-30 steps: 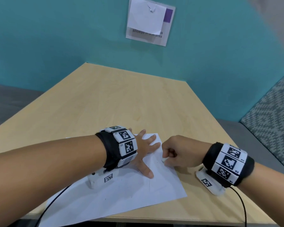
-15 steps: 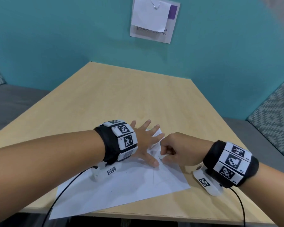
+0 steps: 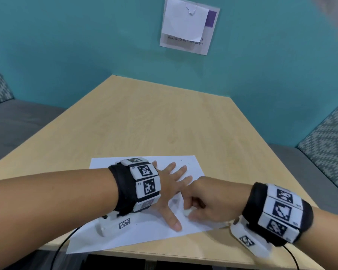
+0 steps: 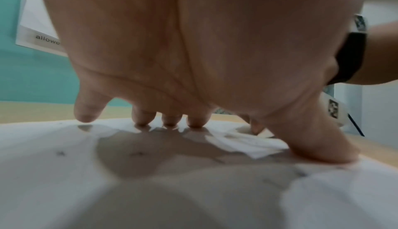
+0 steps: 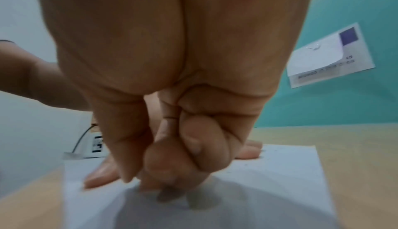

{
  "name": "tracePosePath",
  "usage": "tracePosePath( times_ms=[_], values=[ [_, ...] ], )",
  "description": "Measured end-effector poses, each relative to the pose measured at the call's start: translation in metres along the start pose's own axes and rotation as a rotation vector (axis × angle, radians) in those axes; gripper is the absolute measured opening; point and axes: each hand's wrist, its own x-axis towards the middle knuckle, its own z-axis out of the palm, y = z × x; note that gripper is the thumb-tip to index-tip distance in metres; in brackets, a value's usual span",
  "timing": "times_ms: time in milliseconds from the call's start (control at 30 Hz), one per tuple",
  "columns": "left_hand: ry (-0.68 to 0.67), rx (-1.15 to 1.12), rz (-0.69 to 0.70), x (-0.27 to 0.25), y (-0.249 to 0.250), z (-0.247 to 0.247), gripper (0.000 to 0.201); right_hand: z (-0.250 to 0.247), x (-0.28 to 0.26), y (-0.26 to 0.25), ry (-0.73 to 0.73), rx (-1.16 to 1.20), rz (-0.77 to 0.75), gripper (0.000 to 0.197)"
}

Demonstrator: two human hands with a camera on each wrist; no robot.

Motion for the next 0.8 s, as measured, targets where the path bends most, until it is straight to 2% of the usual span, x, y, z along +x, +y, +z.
tracePosePath(
  times_ms=[133,267,433,567,700,800],
  values=[
    [-0.009,0.000,0.003,-0.002,0.002,-0.002,0.123,-0.013,0.010,0.020,0.123,-0.037,0.099,0.007],
    [-0.009,0.023,0.011,0.002,-0.001,0.000,0.121,0.004,0.006,-0.004,0.010,-0.004,-0.034,0.005],
    [-0.019,0.034,0.000,0.001,0.000,-0.001,0.124,-0.012,0.012,0.022,0.132,-0.029,0.110,0.006],
    [-0.017,0.021,0.013,0.001,-0.002,0.000,0.118,0.001,0.011,0.007,0.017,0.001,-0.007,0.006],
    [-0.014,0.040,-0.001,0.002,-0.001,0.000,0.122,-0.013,0.012,0.019,0.114,-0.027,0.108,0.008],
    [-0.003,0.043,0.003,0.003,-0.002,0.002,0.124,0.001,0.004,0.001,0.060,-0.008,0.009,0.005]
  ],
)
